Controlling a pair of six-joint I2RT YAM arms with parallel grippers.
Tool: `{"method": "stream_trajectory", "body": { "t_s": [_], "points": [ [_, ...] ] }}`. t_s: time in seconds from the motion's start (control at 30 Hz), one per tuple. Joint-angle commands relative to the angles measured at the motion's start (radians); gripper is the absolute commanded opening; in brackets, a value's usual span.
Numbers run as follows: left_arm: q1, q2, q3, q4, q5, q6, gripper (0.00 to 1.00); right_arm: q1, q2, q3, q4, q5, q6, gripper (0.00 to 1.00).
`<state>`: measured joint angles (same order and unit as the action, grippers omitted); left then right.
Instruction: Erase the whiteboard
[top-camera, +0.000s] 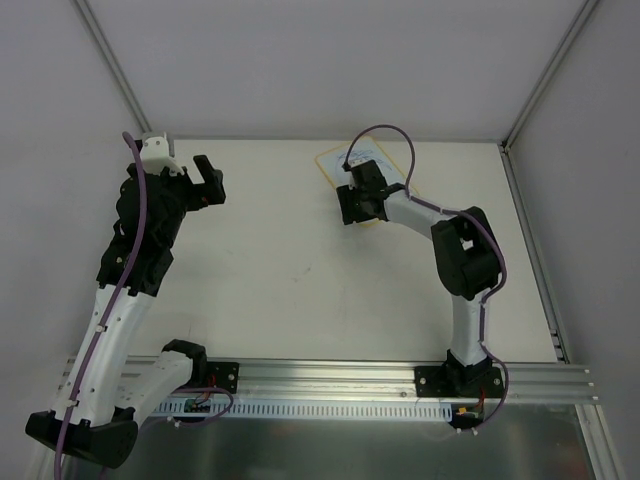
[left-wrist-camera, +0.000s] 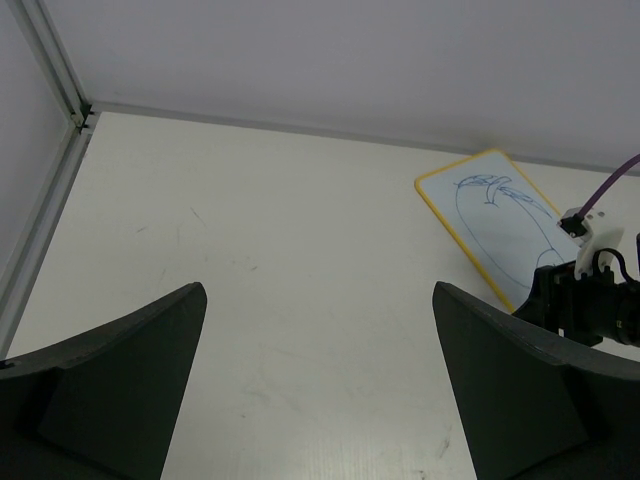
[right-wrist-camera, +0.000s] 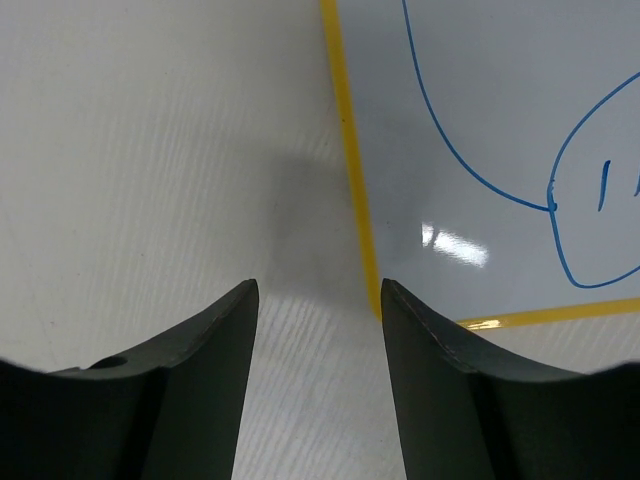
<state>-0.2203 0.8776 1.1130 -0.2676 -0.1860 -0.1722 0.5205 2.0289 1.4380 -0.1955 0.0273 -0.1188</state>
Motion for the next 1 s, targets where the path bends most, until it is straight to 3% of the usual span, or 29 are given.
{"method": "stream_trajectory", "body": {
  "t_s": [0.0, 0.43, 0.57, 0.77, 0.97],
  "points": [
    [0.012, 0.001, -0.007, 0.037, 0.022, -0.013, 0.99, -0.001, 0.014, 0.033, -0.028, 0.036, 0.018, 0.55],
    [0.027, 0.021, -0.007, 0.039, 0.057, -0.036, 0.99, 0.006, 0.044, 0.015, -0.070, 0.056, 0.016, 0.44],
    [0.033, 0.026, -0.007, 0.039, 0.062, -0.041, 0.99, 0.026, 0.027, -0.016, -0.088, 0.057, -0.008, 0.33],
    [0.041, 0.027, -0.008, 0.039, 0.068, -0.049, 0.99, 0.104, -0.001, -0.053, -0.172, 0.040, -0.058, 0.24],
    [0.042, 0.027, -0.008, 0.039, 0.074, -0.055, 0.99, 0.187, -0.059, -0.094, -0.313, -0.128, -0.058, 0.14]
  ]
}}
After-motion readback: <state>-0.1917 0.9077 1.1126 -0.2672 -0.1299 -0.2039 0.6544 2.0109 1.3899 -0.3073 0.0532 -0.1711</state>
